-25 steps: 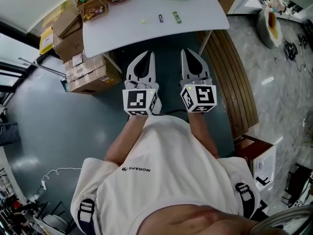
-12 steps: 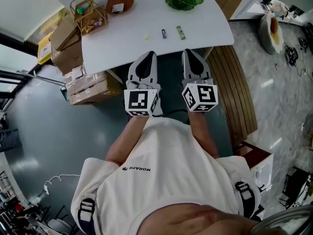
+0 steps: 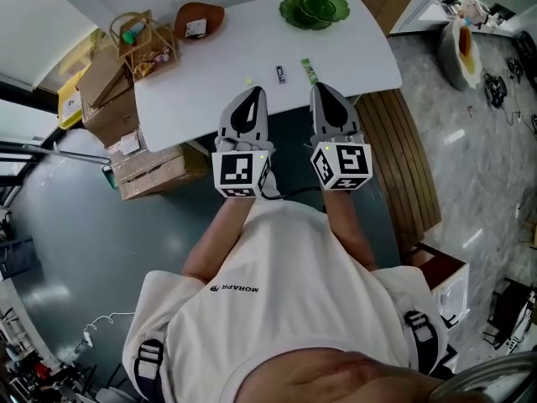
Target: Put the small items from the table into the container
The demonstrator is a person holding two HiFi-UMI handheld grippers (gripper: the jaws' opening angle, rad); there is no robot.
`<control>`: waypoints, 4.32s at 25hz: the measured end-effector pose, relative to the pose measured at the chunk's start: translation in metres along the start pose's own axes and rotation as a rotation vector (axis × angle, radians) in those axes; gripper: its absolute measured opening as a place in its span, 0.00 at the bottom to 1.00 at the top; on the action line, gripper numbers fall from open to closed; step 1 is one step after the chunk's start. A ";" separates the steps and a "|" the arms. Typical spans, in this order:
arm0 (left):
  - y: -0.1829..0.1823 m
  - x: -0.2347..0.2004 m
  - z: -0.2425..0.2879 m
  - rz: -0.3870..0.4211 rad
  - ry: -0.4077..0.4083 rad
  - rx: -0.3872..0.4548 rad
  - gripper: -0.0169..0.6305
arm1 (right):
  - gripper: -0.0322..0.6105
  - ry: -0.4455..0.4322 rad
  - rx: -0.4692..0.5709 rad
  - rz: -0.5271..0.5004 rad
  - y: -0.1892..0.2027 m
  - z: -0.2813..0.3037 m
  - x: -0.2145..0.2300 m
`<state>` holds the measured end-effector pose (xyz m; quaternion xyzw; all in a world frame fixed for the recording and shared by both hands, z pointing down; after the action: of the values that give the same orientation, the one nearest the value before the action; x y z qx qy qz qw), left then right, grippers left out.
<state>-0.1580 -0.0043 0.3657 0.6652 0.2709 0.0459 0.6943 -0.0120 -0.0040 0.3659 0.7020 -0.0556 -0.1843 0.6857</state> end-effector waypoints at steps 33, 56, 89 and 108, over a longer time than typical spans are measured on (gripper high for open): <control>0.017 -0.039 0.128 0.035 -0.080 -0.107 0.03 | 0.06 -0.074 -0.031 0.009 0.025 0.113 0.077; 0.117 -0.091 0.157 0.178 -0.116 -0.461 0.04 | 0.06 -0.142 -0.081 0.031 0.061 0.128 0.088; 0.265 -0.166 0.171 0.799 0.264 -1.128 0.20 | 0.06 -0.093 -0.134 0.036 0.083 0.133 0.108; 0.312 -0.204 0.180 0.871 0.447 -1.315 0.23 | 0.06 -0.070 -0.155 0.019 0.088 0.128 0.115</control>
<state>-0.1601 -0.2185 0.7199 0.1431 0.0380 0.5923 0.7920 0.0671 -0.1673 0.4323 0.6395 -0.0716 -0.2060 0.7372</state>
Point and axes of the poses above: the fingertips, and each gripper's own axes: z forward along the fingers, x to its right, y out of its underside, the point moved 4 cm from there along -z, backward along the fingers, and after that the axes turned 15 degrees about -z, right-handed, at the moved point
